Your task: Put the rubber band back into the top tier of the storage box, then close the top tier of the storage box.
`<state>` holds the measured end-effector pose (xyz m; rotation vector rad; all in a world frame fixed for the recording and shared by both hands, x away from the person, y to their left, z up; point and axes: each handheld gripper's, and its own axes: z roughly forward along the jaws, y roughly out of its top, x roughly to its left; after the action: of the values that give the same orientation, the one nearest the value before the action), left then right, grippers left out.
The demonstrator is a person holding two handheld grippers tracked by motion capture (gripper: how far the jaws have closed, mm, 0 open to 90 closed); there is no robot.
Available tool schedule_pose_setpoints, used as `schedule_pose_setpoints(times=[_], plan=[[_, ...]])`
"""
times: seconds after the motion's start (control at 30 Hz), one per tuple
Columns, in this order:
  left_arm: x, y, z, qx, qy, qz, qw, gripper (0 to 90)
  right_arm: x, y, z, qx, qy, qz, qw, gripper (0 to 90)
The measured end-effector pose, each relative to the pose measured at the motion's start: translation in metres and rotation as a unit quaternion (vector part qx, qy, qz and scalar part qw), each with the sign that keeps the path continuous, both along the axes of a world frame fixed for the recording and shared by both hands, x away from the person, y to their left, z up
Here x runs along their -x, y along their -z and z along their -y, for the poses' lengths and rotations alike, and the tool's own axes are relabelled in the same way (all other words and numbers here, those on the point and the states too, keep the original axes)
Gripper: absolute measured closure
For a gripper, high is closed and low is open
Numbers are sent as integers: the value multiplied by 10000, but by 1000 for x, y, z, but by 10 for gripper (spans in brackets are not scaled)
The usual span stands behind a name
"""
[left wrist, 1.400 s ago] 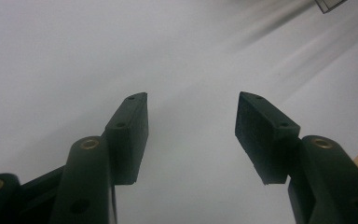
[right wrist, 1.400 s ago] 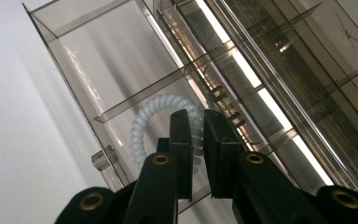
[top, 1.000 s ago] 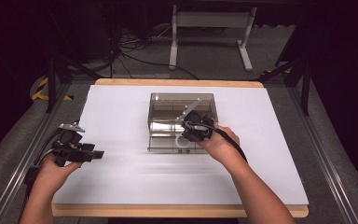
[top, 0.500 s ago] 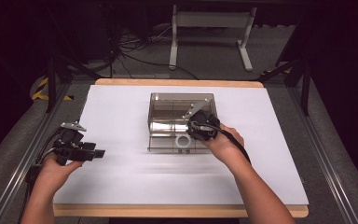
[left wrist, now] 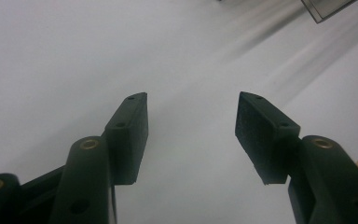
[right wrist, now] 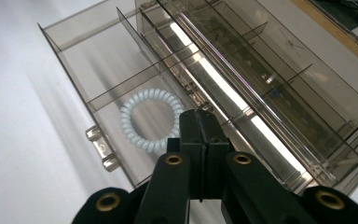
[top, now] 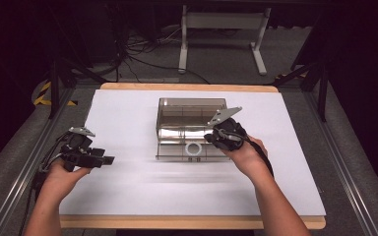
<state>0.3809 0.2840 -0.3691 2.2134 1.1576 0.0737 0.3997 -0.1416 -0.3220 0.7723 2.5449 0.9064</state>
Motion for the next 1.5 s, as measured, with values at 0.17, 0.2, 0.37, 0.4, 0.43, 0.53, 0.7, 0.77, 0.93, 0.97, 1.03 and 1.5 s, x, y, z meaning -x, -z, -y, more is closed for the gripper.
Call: schedule_pose_setpoints(times=[0.17,0.2,0.37,0.4,0.43,0.53,0.7,0.77,0.93,0.97,1.03,1.5], plan=[[-1,0,2,-2,27,6,10000,448,12,-3,10,-156,-181,190,9995,900],[-2,1,4,-15,50,-9,10000,448,15,-4,11,-163,-258,285,9991,900],[-3,2,6,-7,69,-21,10000,448,25,-6,16,-217,-495,375,9978,900],[-3,1,6,-11,82,-19,10000,448,27,-6,18,-267,-545,336,9976,900],[-3,1,6,-11,82,-19,10000,448,27,-6,18,-267,-545,336,9976,900],[-5,1,6,-4,87,1,10000,448,30,-5,21,-320,-751,307,9962,900],[-9,2,9,5,131,-24,9999,448,36,-2,25,-316,-1155,364,9921,900],[-11,2,11,-3,164,-29,9999,448,37,0,25,-311,-1279,289,9909,900],[-14,2,17,-19,237,-23,9997,448,42,4,24,-272,-1558,179,9872,900],[-14,2,17,-19,237,-23,9997,448,42,4,24,-272,-1558,179,9872,900],[-15,2,19,-23,269,-38,9996,448,44,6,24,-225,-1680,156,9854,900],[-16,0,20,-9,287,-19,9996,449,46,26,11,223,-1949,-204,9804,900]])
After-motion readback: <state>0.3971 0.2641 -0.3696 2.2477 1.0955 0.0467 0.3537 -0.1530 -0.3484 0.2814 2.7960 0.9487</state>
